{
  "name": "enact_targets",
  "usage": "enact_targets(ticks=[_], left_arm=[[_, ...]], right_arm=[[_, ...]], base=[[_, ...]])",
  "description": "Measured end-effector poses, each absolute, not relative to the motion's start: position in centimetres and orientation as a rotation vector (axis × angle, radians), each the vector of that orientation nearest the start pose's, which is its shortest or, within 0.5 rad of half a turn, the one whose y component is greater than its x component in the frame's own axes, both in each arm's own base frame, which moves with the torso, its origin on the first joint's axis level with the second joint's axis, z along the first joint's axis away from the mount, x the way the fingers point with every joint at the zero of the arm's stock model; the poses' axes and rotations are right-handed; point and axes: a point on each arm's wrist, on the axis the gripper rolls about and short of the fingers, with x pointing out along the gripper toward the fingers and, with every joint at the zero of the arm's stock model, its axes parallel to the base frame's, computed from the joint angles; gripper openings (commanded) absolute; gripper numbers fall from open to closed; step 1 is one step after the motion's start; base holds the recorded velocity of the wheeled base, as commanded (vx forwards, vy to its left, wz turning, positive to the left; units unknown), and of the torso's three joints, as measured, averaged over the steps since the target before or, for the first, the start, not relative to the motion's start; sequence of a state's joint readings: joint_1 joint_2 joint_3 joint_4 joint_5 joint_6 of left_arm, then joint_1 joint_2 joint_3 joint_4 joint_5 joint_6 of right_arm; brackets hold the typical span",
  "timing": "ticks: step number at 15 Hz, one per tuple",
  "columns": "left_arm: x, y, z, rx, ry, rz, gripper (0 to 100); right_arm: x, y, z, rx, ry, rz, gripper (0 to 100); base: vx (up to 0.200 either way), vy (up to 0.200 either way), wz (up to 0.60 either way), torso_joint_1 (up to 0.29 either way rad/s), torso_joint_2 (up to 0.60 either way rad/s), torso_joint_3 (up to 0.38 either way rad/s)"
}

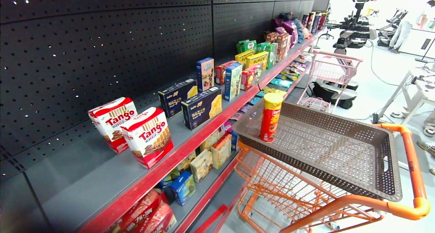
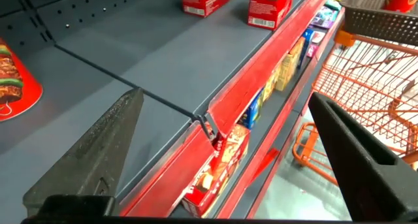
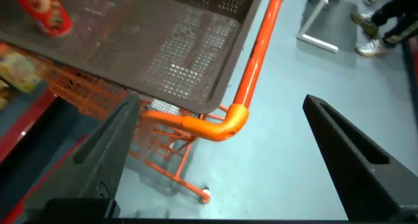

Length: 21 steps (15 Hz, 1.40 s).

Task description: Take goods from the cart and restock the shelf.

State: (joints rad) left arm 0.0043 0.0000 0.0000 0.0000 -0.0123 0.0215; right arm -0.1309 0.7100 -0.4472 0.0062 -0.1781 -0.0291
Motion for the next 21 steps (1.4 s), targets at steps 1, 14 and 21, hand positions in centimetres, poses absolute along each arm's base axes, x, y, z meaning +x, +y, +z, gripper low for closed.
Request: enact_targets(ticks=[1,14,21], left_arm=[[-2.3,0.0,7.5,0.021,0.000,-0.008,100],[-2.3,0.0,7.5,0.021,0.000,-0.009,100],[-2.3,0.0,7.5,0.021,0.000,-0.009,100]], right_arm=[[6.9,-1.3,19.8,-0.039,0.290,-0.318,100],[17.4,-5.3,20.5,-0.022,0.396,-0.477,100],[22.2,-6.7,19.8,-0.015,0.382,-0.468,100]], base=[[0.000,0.000,0.60,0.002,0.00,-0.007],[0.000,0.000,0.23,0.001,0.00,0.001],[0.000,0.000,0.00,0.000,0.00,0.000]])
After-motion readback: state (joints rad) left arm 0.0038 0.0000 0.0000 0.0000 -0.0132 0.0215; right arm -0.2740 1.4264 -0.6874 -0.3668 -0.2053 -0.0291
